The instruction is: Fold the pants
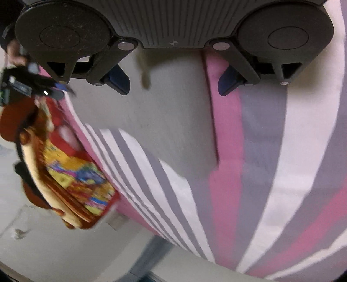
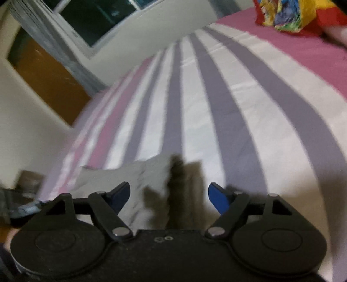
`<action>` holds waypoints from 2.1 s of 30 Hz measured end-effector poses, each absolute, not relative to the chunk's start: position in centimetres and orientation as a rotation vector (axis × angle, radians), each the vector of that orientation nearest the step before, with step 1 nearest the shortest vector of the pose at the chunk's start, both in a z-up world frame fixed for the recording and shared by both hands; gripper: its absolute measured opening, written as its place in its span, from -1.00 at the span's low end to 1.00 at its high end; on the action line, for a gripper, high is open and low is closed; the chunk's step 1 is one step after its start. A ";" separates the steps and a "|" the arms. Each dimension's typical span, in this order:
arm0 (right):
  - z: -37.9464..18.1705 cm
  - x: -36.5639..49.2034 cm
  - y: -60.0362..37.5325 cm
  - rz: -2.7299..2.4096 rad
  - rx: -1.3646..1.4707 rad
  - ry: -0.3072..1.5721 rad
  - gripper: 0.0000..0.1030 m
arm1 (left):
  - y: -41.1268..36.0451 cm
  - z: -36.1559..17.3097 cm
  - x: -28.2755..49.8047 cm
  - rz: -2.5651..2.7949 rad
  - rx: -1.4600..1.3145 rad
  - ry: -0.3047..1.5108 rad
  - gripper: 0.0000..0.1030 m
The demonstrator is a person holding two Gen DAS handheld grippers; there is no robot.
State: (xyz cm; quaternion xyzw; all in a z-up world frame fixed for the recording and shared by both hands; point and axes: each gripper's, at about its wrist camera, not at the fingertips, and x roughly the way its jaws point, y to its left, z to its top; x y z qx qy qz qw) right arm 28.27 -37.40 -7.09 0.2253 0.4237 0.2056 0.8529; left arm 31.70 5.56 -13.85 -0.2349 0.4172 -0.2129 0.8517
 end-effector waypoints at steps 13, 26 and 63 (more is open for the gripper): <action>-11.2 25.8 -40.8 0.541 0.769 0.991 0.53 | 6.5 -18.8 29.7 -0.640 -0.780 0.912 0.18; -13.0 29.7 -39.1 0.701 0.760 0.979 0.05 | 5.1 -22.3 31.9 -0.743 -0.881 0.859 -0.44; -8.9 41.6 -28.1 0.604 0.592 1.061 0.56 | 15.1 -16.9 39.7 -0.440 -0.751 0.797 0.51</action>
